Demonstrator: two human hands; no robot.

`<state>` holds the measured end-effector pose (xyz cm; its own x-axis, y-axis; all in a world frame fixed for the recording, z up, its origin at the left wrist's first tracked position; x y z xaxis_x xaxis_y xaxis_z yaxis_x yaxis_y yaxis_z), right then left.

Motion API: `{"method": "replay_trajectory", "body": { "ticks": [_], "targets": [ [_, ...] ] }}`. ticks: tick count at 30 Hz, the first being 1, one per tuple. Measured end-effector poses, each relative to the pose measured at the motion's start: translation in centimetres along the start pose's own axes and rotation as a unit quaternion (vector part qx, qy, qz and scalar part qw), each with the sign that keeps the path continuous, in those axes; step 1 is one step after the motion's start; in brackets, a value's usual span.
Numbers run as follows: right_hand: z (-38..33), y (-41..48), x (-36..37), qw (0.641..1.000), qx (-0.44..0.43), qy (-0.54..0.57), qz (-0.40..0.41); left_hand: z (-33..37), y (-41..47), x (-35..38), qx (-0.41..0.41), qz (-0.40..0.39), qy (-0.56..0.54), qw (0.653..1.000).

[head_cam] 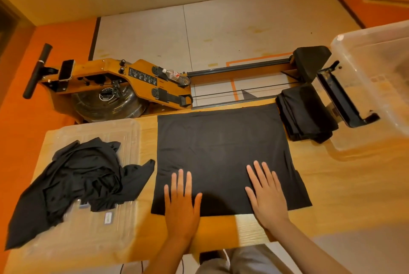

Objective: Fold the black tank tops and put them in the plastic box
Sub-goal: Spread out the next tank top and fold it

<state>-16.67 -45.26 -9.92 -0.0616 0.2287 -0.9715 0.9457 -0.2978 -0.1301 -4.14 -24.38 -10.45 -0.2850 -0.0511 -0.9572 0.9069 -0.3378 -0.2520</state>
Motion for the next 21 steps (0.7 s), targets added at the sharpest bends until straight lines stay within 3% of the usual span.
{"method": "replay_trajectory", "body": {
  "ticks": [8, 11, 16, 21],
  "targets": [
    [0.4, -5.3, 1.3, 0.999, 0.043, 0.005, -0.009, -4.4, -2.5, 0.6, -0.009, -0.004, 0.011, 1.0],
    [0.2, -7.0, 1.6, 1.0, 0.012, 0.005, -0.012, -4.9, -4.1, 0.6, -0.004, 0.007, 0.004, 1.0],
    [0.6, -9.4, 1.6, 1.0, 0.0, 0.002, -0.017, -4.7, -7.0, 0.9, 0.116, 0.01, 0.076, 0.99],
    [1.2, -11.2, 2.0, 0.999, -0.019, -0.007, -0.036, -6.3, -9.1, 1.9, 0.133, -0.003, 0.08, 0.988]
  ]
}}
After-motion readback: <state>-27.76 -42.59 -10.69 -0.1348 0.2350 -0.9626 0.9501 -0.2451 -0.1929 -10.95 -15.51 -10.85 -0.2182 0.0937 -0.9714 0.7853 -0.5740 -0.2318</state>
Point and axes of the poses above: each hand's wrist, its own y-axis towards the middle knuckle, its own x-axis out of the palm, z = x × y, the point moved 7 cm from there along y, towards the middle knuckle, and after that the axes turned 12 degrees about -x, right-handed, at the moved point
